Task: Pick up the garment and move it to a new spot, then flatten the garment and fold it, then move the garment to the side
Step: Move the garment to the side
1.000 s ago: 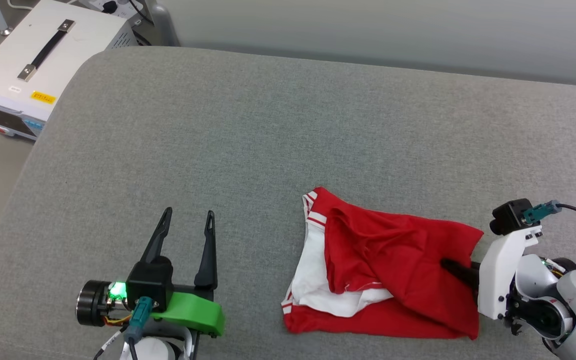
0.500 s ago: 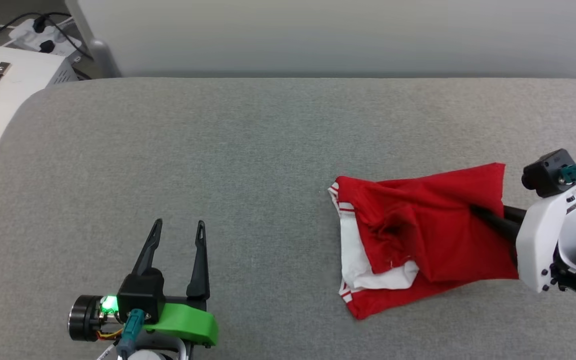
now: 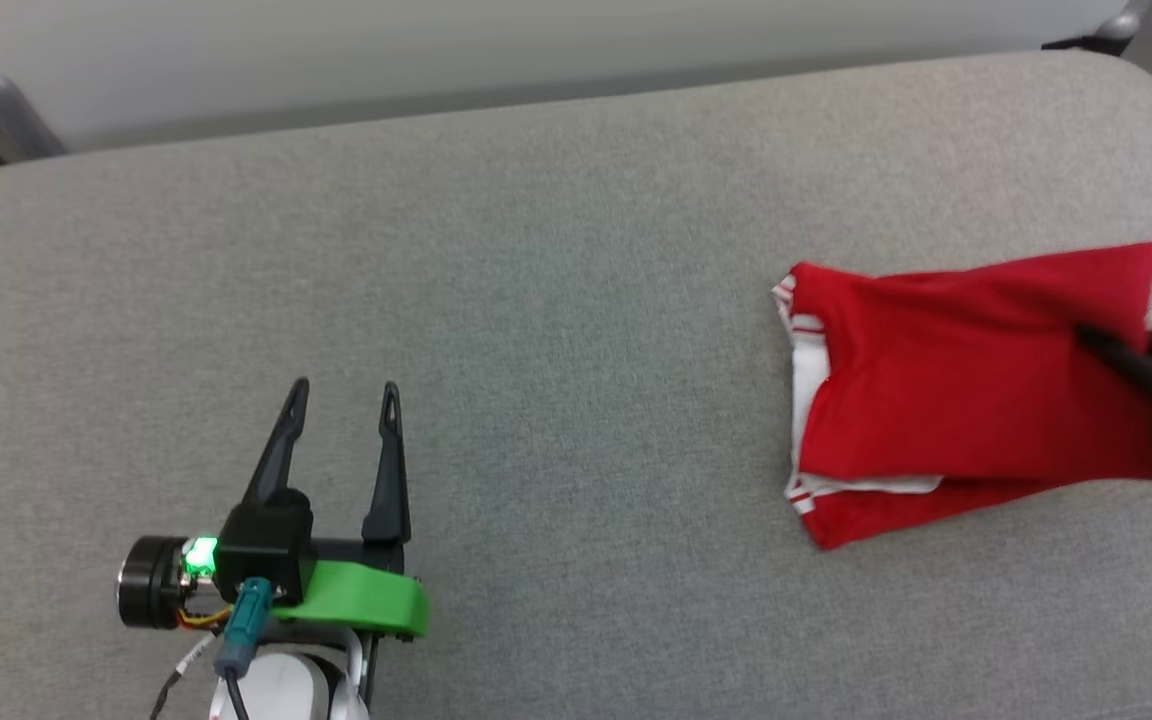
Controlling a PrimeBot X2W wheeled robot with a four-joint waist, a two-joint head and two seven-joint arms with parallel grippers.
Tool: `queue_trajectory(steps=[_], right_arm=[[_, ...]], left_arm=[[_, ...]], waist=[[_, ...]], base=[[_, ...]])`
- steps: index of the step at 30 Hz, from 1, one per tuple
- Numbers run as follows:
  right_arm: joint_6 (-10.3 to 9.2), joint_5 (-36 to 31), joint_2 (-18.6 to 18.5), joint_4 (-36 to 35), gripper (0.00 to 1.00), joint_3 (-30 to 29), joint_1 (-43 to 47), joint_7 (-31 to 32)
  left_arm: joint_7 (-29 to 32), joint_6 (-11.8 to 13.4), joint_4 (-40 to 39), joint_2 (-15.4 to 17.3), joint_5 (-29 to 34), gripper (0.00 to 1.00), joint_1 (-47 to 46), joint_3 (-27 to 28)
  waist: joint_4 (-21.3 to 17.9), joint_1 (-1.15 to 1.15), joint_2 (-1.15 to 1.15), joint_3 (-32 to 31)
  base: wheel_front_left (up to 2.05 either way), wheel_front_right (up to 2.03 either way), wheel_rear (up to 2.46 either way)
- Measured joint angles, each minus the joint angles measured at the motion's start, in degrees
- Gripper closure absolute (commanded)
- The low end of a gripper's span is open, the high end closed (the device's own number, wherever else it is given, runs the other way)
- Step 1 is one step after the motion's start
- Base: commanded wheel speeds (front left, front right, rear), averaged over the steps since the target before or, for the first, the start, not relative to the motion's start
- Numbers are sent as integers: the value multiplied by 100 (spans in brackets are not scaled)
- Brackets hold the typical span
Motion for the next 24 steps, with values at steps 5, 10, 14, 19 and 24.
queue_trajectory(steps=[5,10,14,19,24], right_arm=[[0,-219,-260,459,100,-376,-287,48],[0,-563,-508,982,100,-541,-675,33],[0,-740,-699,1523,100,-744,-1003,-74],[0,-821,-829,2167,100,-983,-1358,-223],[0,-991,-842,2740,100,-1237,-1678,-404]], left_arm=[[0,-44,-185,82,55,0,-322,3],[0,-52,-338,176,59,0,-591,45],[0,-52,-485,230,60,0,-755,65],[0,-49,-578,302,76,0,-858,100],[0,-49,-624,337,76,0,-979,136]], waist=[[-99,0,0,449],[-118,1,0,960],[-119,1,0,1385],[-110,1,0,1817],[-100,1,0,2129]], base=[[0,0,0],[0,0,0],[0,0,0],[0,0,0],[0,0,0]])
